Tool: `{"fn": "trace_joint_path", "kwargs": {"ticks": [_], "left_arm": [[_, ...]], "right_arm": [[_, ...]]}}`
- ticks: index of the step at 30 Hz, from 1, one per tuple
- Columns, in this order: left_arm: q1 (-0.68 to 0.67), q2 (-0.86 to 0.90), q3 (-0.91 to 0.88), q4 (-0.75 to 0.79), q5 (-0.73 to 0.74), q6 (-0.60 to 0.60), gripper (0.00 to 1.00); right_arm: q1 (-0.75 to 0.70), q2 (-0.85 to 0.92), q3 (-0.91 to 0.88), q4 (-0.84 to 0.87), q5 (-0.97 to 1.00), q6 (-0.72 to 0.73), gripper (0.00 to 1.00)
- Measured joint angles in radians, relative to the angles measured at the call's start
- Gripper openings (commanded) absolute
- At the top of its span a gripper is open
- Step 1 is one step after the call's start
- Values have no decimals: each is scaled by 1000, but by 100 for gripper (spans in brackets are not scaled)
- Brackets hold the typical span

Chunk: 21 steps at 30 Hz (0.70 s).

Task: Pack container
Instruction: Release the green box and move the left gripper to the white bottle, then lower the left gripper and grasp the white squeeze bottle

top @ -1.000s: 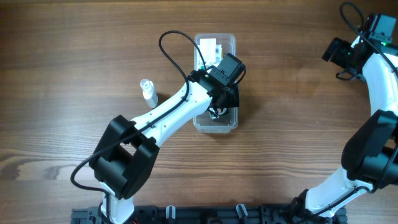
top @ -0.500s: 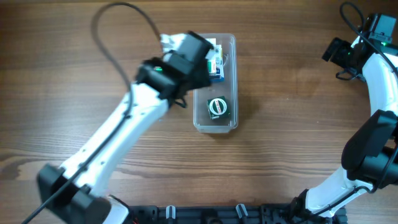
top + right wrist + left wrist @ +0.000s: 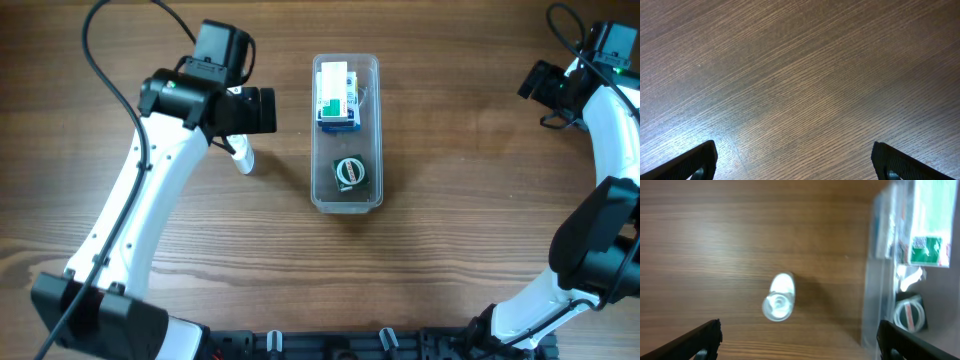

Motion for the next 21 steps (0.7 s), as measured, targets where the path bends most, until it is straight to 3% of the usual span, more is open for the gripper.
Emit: {"fn": "trace_joint_path", "kwargs": {"ticks": [10,21], "left_arm": [[21,211,0,-3,118,76,100],[29,225,0,-23,114,76,100]], "right_arm": [[0,0,0,0,0,0,100],[0,0,0,0,0,0,100]]}}
